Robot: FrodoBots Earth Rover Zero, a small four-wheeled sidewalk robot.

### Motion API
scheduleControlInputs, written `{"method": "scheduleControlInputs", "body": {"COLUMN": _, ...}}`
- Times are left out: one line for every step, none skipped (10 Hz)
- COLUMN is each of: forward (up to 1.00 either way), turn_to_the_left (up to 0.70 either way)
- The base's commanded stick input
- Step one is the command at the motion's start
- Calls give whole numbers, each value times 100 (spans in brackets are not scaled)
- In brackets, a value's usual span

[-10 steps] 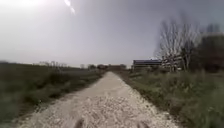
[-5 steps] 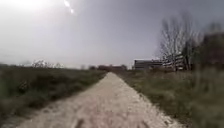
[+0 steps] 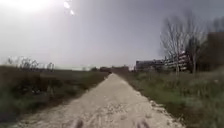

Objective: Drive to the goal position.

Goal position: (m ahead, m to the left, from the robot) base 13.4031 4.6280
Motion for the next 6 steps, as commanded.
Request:
{"method": "scheduleControlInputs", "body": {"forward": 100, "turn_to_the_left": -6}}
{"method": "scheduleControlInputs", "body": {"forward": 100, "turn_to_the_left": -8}}
{"method": "scheduleControlInputs", "body": {"forward": 100, "turn_to_the_left": -10}}
{"method": "scheduleControlInputs", "body": {"forward": 100, "turn_to_the_left": -8}}
{"method": "scheduleControlInputs", "body": {"forward": 100, "turn_to_the_left": 0}}
{"method": "scheduleControlInputs", "body": {"forward": 100, "turn_to_the_left": 0}}
